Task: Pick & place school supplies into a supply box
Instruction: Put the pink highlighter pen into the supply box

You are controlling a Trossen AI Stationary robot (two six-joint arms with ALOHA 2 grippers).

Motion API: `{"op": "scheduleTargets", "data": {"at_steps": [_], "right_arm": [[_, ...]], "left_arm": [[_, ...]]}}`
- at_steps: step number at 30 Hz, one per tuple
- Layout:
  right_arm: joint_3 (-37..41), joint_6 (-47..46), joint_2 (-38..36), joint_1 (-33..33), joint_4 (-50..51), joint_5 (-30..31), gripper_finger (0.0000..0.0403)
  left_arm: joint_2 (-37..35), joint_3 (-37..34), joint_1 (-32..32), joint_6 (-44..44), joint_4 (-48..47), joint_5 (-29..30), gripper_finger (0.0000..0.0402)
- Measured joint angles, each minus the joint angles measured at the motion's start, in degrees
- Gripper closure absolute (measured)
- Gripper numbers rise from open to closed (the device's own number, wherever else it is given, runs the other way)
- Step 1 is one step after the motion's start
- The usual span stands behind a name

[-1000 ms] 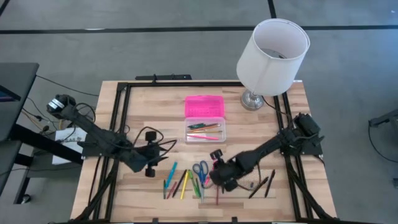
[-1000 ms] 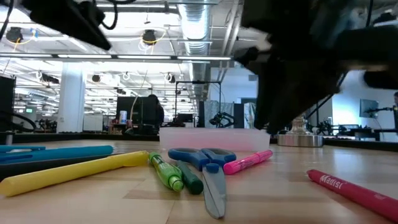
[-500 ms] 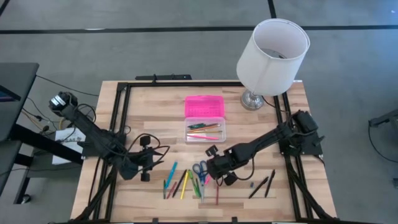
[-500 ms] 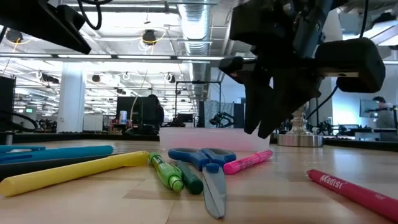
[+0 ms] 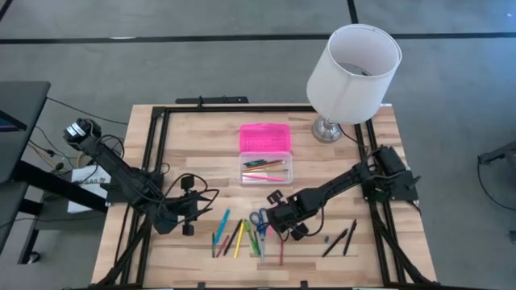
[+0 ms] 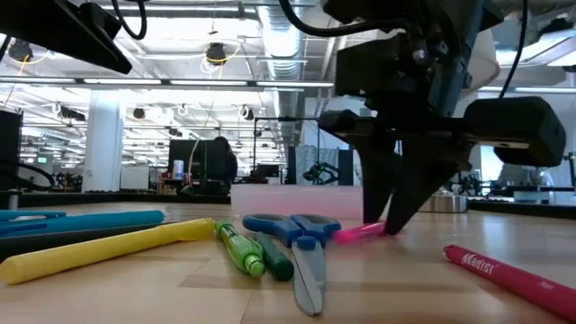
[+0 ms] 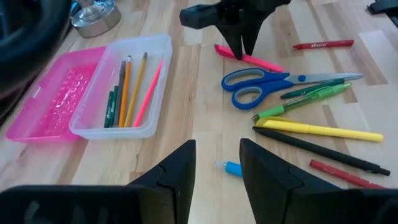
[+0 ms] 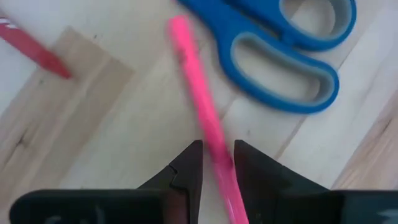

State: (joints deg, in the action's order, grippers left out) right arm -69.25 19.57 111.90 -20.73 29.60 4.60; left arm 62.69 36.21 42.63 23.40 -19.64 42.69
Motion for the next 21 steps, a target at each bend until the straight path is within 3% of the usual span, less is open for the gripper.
{"op": "scheduleTargets", "data": {"at_steps": [12, 21], "right_arm": [[-0.1, -9.4, -0.3, 1.3, 6.5, 0.1, 0.0387], [-0.2, -14.1, -0.2, 1.7, 9.2, 1.8, 0.0369]], "left_arm": [[0.0, 0.0, 0.0, 0.0, 0.1, 0.0, 0.0281], [0.0, 0.0, 0.0, 0.0, 0.1, 0.0, 0.0281]]}}
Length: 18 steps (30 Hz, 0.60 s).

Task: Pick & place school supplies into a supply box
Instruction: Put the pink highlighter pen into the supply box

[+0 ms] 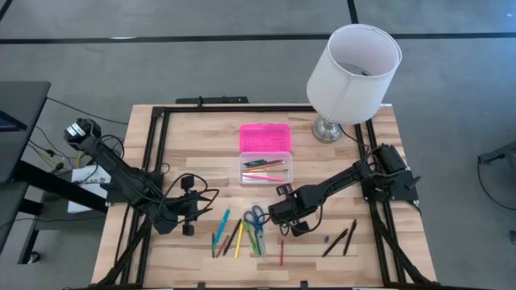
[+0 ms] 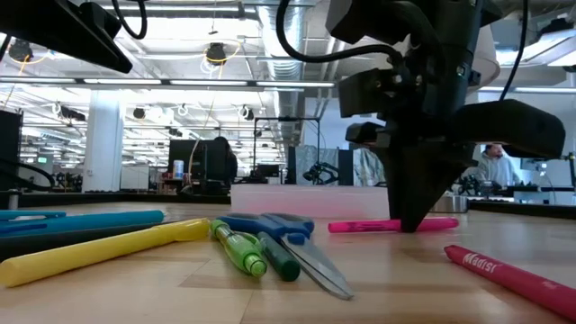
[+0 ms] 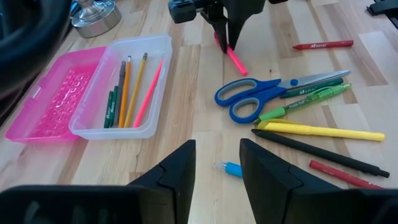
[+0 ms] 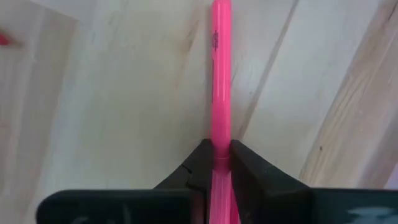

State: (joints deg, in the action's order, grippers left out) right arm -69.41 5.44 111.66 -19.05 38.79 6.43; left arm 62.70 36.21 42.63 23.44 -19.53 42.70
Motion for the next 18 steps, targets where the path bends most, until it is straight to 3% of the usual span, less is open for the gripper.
{"op": "scheduleTargets", "data": {"at_steps": [7, 18], "right_arm": [[0.0, -0.8, 0.0, 0.0, 1.4, 0.4, 0.0394], [-0.6, -4.6, 0.0, 0.0, 5.3, 4.3, 0.0387]], "left_arm": [[0.0, 0.0, 0.0, 0.0, 0.0, 0.0, 0.0281], [0.0, 0.0, 0.0, 0.1, -0.1, -0.2, 0.0281]]}}
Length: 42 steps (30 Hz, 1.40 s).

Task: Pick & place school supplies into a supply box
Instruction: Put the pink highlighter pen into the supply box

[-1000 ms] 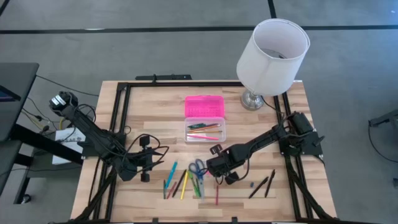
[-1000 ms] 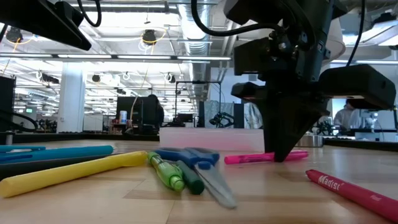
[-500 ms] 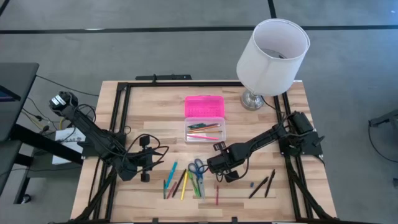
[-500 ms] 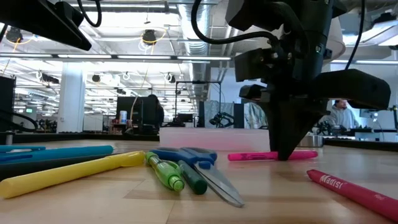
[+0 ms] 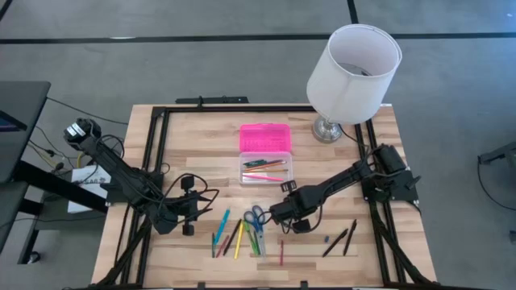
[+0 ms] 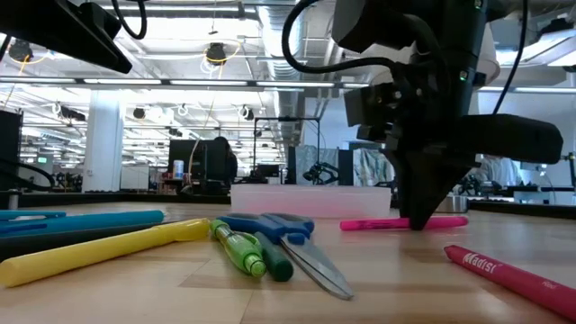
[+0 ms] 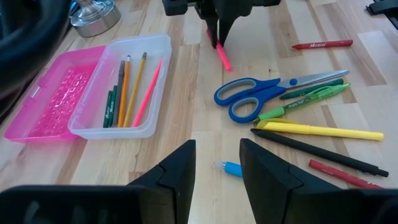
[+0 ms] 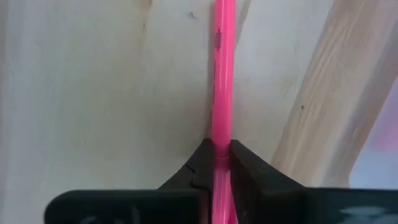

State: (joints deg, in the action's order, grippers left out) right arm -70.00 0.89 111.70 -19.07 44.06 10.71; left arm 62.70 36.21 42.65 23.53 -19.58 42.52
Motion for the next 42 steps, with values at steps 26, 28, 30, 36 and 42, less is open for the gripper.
{"op": "scheduleTargets", "data": {"at_steps": [26, 28, 30, 36, 42], "right_arm": [[-16.9, 1.7, 0.0, 11.1, 8.0, 7.7, 0.0387], [-16.9, 3.3, 0.0, 13.2, 6.5, 7.4, 0.0388], [-16.9, 4.7, 0.0, 15.2, 5.6, 6.6, 0.0387], [-16.9, 8.8, 0.0, 20.4, 1.0, 0.9, 0.0381], [-16.9, 10.1, 0.1, 23.8, -0.8, -2.9, 0.0385]], "left_arm": [[0.0, 0.0, 0.0, 0.0, -0.4, 0.1, 0.0281], [0.0, 0.0, 0.0, 0.0, -0.5, 0.0, 0.0281], [0.0, 0.0, 0.0, -0.1, -0.7, 0.0, 0.0281], [0.0, 0.0, 0.0, -0.7, -0.8, 0.0, 0.0281], [0.0, 0.0, 0.0, -0.7, -1.5, 0.0, 0.0281]]}}
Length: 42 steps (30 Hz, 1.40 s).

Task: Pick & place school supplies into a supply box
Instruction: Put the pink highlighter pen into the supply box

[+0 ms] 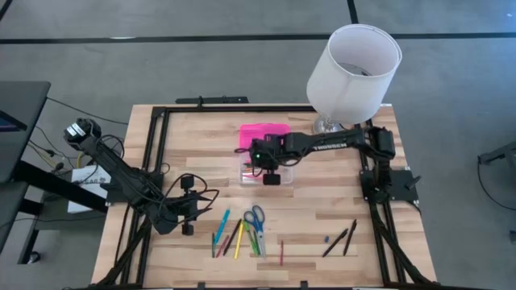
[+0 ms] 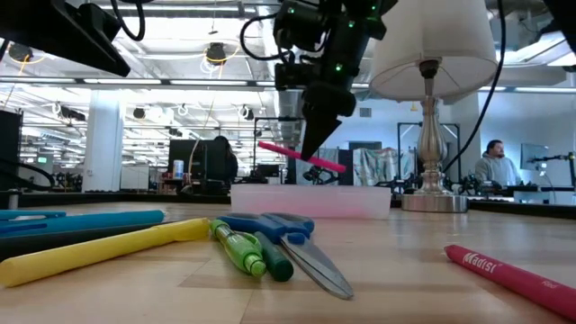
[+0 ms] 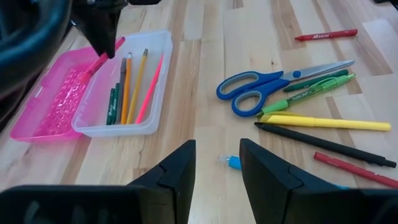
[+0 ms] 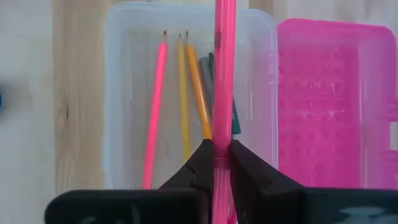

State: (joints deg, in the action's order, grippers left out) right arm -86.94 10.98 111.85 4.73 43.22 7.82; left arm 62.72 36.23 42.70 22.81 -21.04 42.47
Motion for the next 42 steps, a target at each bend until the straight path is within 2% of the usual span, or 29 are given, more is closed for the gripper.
{"op": "scheduleTargets", "data": {"at_steps": [14, 16, 27, 42], "right_arm": [[0.2, -2.4, 1.5, 0.3, -1.1, -0.8, 0.0383], [-0.2, -2.2, 2.8, 0.3, -3.8, -0.9, 0.0379], [0.0, -3.5, 3.9, 1.6, -2.9, -0.2, 0.0381], [0.0, -4.5, 3.9, 1.3, -3.2, -0.5, 0.0334]], "left_arm": [[0.0, 0.0, 0.0, 0.0, 0.0, 0.1, 0.0281], [0.0, 0.0, 0.0, 0.0, 0.0, 0.2, 0.0281], [0.0, 0.0, 0.1, 0.5, -0.6, -0.2, 0.0281], [0.0, 0.0, 0.1, 0.5, -0.5, -0.1, 0.0281]]}}
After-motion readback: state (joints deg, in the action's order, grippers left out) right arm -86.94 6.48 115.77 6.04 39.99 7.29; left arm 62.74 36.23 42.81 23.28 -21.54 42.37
